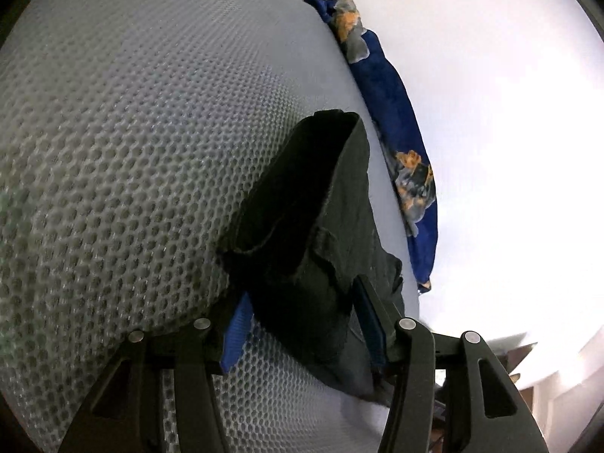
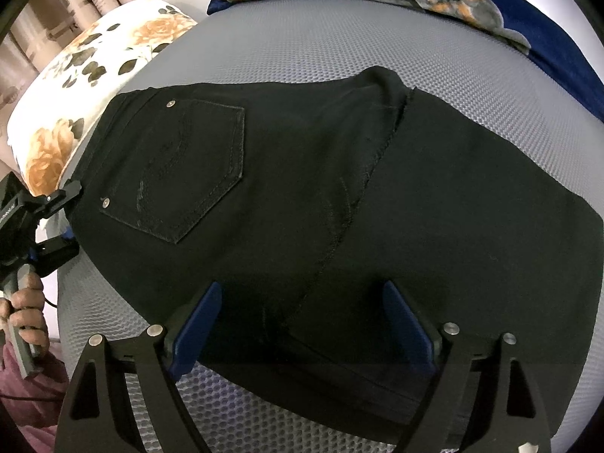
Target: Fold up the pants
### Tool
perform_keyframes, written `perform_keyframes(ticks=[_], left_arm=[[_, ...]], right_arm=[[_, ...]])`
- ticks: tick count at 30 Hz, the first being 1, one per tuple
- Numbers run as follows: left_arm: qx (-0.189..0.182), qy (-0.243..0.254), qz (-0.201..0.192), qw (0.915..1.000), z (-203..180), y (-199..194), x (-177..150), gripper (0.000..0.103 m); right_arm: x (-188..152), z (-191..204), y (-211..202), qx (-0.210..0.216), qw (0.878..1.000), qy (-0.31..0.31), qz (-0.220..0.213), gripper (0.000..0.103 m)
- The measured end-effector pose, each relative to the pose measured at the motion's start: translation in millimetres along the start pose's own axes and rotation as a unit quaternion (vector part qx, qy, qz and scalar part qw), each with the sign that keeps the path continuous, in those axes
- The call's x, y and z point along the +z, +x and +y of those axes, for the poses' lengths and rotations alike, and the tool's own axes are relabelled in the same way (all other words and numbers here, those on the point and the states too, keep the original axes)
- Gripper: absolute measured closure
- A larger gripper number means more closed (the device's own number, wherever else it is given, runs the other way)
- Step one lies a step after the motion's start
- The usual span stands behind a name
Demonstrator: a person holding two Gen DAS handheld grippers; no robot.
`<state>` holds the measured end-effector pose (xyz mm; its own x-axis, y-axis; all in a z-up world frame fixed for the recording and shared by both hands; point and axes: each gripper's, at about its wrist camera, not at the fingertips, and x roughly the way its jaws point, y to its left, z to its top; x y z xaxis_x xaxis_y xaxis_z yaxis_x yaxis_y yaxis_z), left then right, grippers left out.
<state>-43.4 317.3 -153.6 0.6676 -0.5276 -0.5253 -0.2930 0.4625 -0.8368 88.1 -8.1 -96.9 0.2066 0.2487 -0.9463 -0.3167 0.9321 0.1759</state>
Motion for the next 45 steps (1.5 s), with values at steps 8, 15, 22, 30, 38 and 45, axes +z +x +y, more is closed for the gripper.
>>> perform_keyframes(ticks=[8, 15, 22, 30, 38, 45], left_arm=[[0.044, 0.057, -0.031, 0.9969, -19.8, 9.9, -4.6, 0.051], [0.071, 0.078, -0.038, 0.9938, -38.6, 14.6, -0.1, 0.075], [0.045, 0.181, -0.051, 0.9811, -120.7, 9.4, -7.0, 0.076], [-0.021, 0.316, 0.002, 0.9484, -237.4, 54.9, -41.7, 0.076], [-0.049, 0.398, 0.115, 0.9089, -303.4, 142.6, -110.7, 0.076], [0.004, 0.437, 0.214, 0.8737, -297.5, 236.2, -183.9, 0.076]], right_arm=[[1.3, -4.5, 0.0, 0.003, 1.000, 0.006, -0.005, 0.015], [3.6, -8.7, -1.7, 0.011, 1.000, 0.016, -0.012, 0.016], [9.1, -15.3, -48.5, 0.011, 0.997, 0.011, -0.076, 0.022], [-6.1, -94.0, -104.2, 0.014, 0.984, 0.112, -0.136, 0.022], [-36.8, -176.8, -144.4, 0.016, 0.961, 0.212, -0.176, 0.022], [-59.6, -223.9, -138.0, 0.046, 0.948, 0.267, -0.168, 0.022]])
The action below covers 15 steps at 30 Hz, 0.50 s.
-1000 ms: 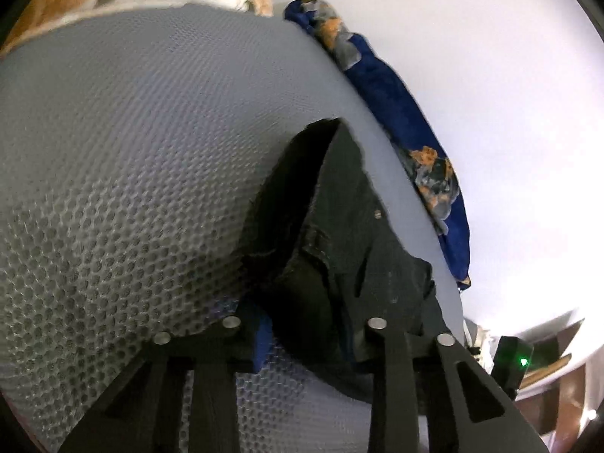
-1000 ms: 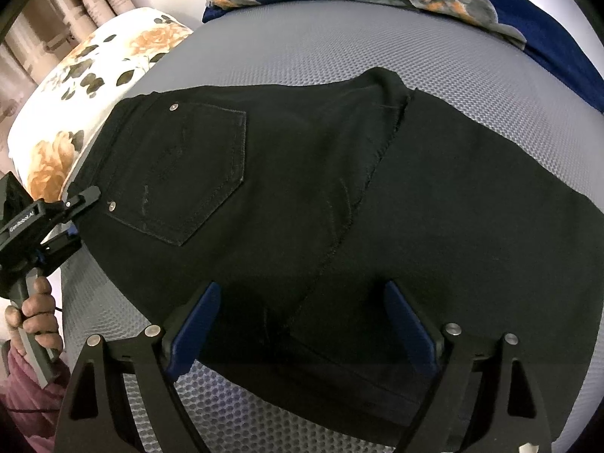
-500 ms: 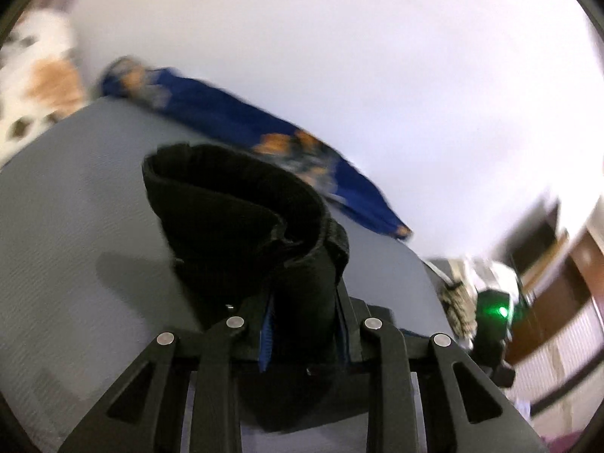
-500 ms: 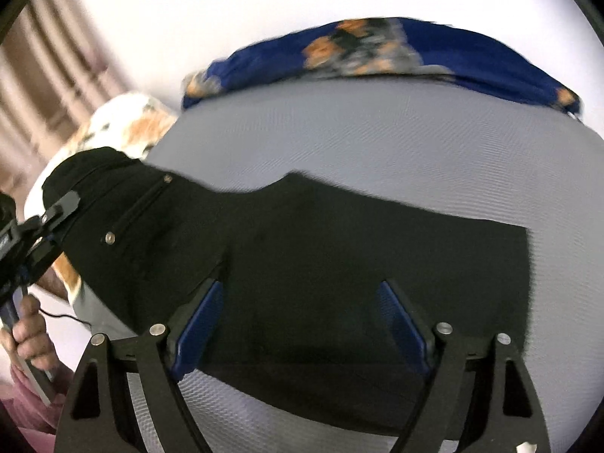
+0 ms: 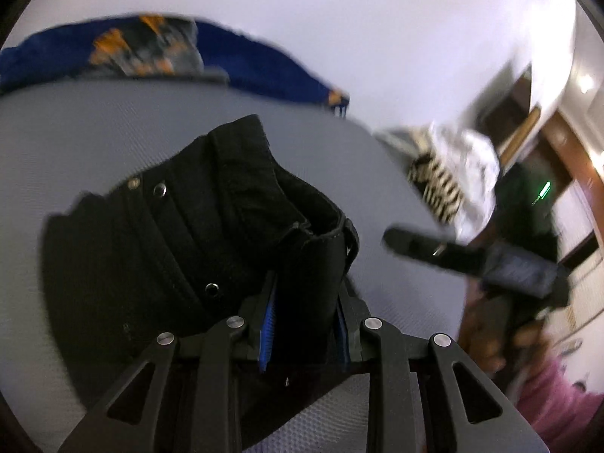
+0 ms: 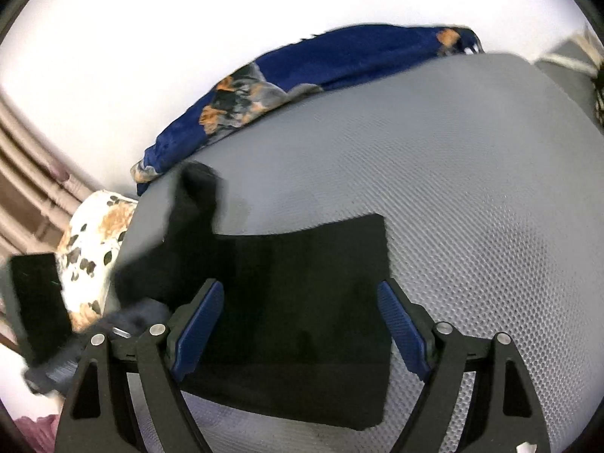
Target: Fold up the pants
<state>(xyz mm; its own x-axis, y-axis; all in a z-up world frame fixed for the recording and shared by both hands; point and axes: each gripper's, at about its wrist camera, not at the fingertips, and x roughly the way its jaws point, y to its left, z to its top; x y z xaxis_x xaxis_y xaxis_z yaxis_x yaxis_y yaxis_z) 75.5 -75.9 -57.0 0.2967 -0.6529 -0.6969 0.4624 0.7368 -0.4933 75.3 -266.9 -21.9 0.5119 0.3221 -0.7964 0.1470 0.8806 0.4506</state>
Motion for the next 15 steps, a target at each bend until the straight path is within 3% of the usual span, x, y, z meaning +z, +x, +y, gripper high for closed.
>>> perform_keyframes(ticks=[3, 7, 9, 11, 15], left_arm=[[0.029, 0.028, 0.040, 0.9984, -9.1, 33.6, -14.4, 0.076], [0.057, 0.080, 0.048, 0.9940, -27.4, 42.3, -22.6, 0.072], [0.065, 0.100, 0.053, 0.9914, -37.0, 35.1, -20.8, 0.060], [0.043, 0.110, 0.055, 0.9914, -41.4, 21.3, -21.0, 0.056], [0.046, 0.109, 0.019, 0.9928, -34.1, -21.6, -25.9, 0.047]], right_arm=[[-1.7, -14.5, 10.1, 0.032, 0.999, 0.018, 0.026, 0.021], [-1.9, -22.1, 30.2, 0.076, 0.995, 0.022, 0.060, 0.022], [-1.1, -25.0, 42.8, 0.104, 0.991, 0.024, 0.083, 0.024], [1.3, -27.4, 55.2, 0.133, 0.985, 0.029, 0.104, 0.027], [5.2, -31.1, 74.1, 0.164, 0.977, 0.027, 0.131, 0.030]])
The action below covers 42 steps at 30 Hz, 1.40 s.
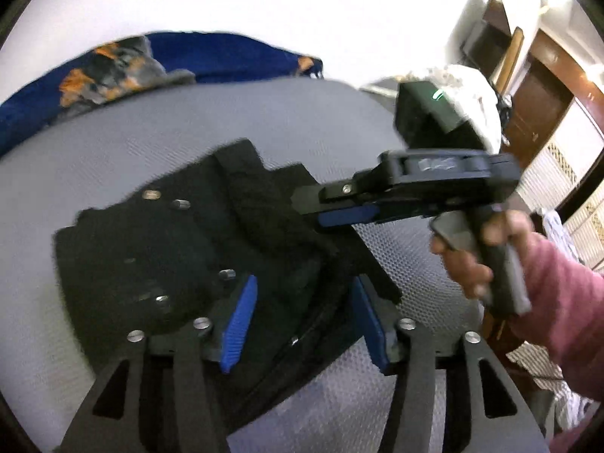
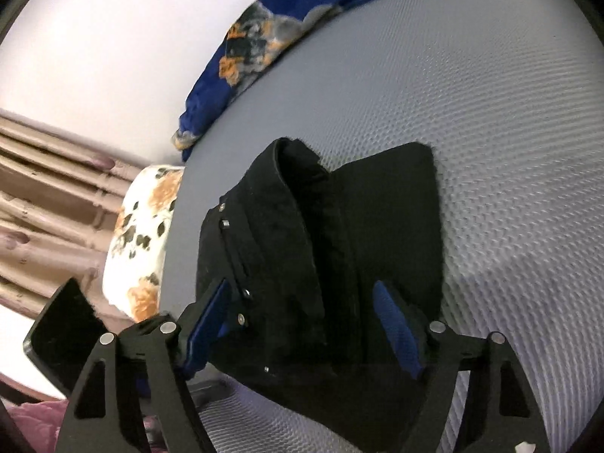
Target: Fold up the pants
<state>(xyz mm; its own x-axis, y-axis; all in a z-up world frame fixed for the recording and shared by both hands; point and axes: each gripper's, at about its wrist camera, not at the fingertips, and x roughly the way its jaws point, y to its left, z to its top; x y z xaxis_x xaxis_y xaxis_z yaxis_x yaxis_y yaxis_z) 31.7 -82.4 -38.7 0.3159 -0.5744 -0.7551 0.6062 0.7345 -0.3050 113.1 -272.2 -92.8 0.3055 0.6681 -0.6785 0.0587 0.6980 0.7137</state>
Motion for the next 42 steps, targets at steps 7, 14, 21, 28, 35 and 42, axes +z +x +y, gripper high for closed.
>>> perform_keyframes(ticks=[7, 14, 21, 28, 35, 42], left_arm=[[0.069, -0.106, -0.013, 0.9919, 63.9, -28.1, -15.4, 0.046], [0.076, -0.171, 0.004, 0.9823, 103.0, -15.1, -35.2, 0.046], [0.083, -0.155, -0.020, 0.9843, 96.7, -25.6, -24.1, 0.046], [0.061, -0.112, -0.037, 0.9912, 83.0, -27.1, -0.7, 0.046], [0.029, -0.078, 0.016, 0.9964, 79.3, 17.2, 9.9, 0.046], [0.070, -0.053, 0.063, 0.9941, 73.7, 47.1, -3.2, 0.046]], right_arm=[[25.3, -12.0, 25.5, 0.030, 0.999, -0.006, 0.023, 0.043], [45.7, -9.2, 47.9, 0.069, 0.997, -0.020, 0.031, 0.074], [30.0, 24.5, 11.5, 0.059, 0.998, -0.013, -0.016, 0.092], [5.6, 27.3, -44.6, -0.025, 0.995, 0.008, -0.093, 0.092], [-3.1, -26.5, -28.2, -0.096, 0.989, 0.075, -0.088, 0.086], [-5.7, -8.8, -23.9, -0.139, 0.985, 0.060, -0.086, 0.066]])
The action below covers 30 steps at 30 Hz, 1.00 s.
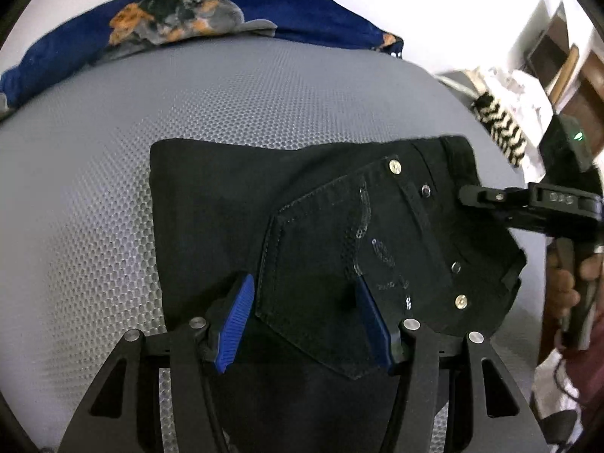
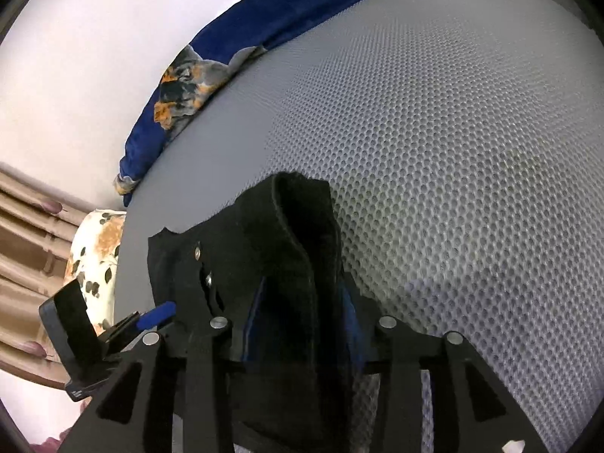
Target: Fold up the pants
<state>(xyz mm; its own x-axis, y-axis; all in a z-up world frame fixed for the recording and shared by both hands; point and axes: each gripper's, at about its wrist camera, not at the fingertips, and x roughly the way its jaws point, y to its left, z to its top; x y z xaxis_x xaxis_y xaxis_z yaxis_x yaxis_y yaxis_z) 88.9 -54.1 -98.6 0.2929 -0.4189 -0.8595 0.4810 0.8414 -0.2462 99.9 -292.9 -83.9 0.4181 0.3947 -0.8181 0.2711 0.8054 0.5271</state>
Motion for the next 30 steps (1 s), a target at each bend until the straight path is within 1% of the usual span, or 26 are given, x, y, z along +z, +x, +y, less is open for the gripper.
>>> perform_keyframes(ticks=[4, 7, 10, 14, 16, 18, 19, 28, 30], left_arm=[[0.029, 0.016, 0.009, 0.9994, -10.2, -5.0, -8.8, 0.046], [0.041, 0.011, 0.013, 0.9990, -10.1, -10.9, -17.4, 0.046], [0.049, 0.006, 0.017, 0.9986, -9.7, -15.4, -25.1, 0.046], [0.062, -0.002, 0.019, 0.9979, -12.3, -24.6, -39.2, 0.046], [0.067, -0.004, 0.018, 0.9976, -14.0, -27.5, -45.5, 0.046], [0.072, -0.003, 0.015, 0.9973, -14.9, -30.8, -51.6, 0.046], [0.075, -0.002, 0.014, 0.9971, -15.8, -31.9, -53.7, 0.046], [0.084, -0.010, 0.010, 0.9964, -21.6, -40.4, -69.8, 0.046], [0.085, -0.014, 0.010, 0.9962, -22.2, -41.3, -72.3, 0.046]], right_arm=[[-17.1, -1.7, -12.8, -0.011, 1.000, -0.004, -0.001, 0.066], [-34.3, -3.4, -15.3, -0.010, 1.000, 0.015, 0.008, 0.066], [-45.9, 3.3, -15.8, -0.030, 0.999, 0.000, 0.010, 0.065], [-54.7, 4.2, -20.3, -0.039, 0.999, -0.002, 0.005, 0.062], [-59.3, 3.8, -23.4, -0.043, 0.999, -0.004, 0.001, 0.062], [-62.8, 5.3, -25.8, -0.051, 0.999, -0.009, -0.005, 0.059], [-65.6, 5.3, -27.4, -0.053, 0.999, -0.011, -0.005, 0.055], [-80.5, 9.4, -41.6, -0.052, 0.998, -0.013, -0.023, 0.051], [-82.8, 10.5, -43.1, -0.054, 0.998, -0.013, -0.023, 0.047]])
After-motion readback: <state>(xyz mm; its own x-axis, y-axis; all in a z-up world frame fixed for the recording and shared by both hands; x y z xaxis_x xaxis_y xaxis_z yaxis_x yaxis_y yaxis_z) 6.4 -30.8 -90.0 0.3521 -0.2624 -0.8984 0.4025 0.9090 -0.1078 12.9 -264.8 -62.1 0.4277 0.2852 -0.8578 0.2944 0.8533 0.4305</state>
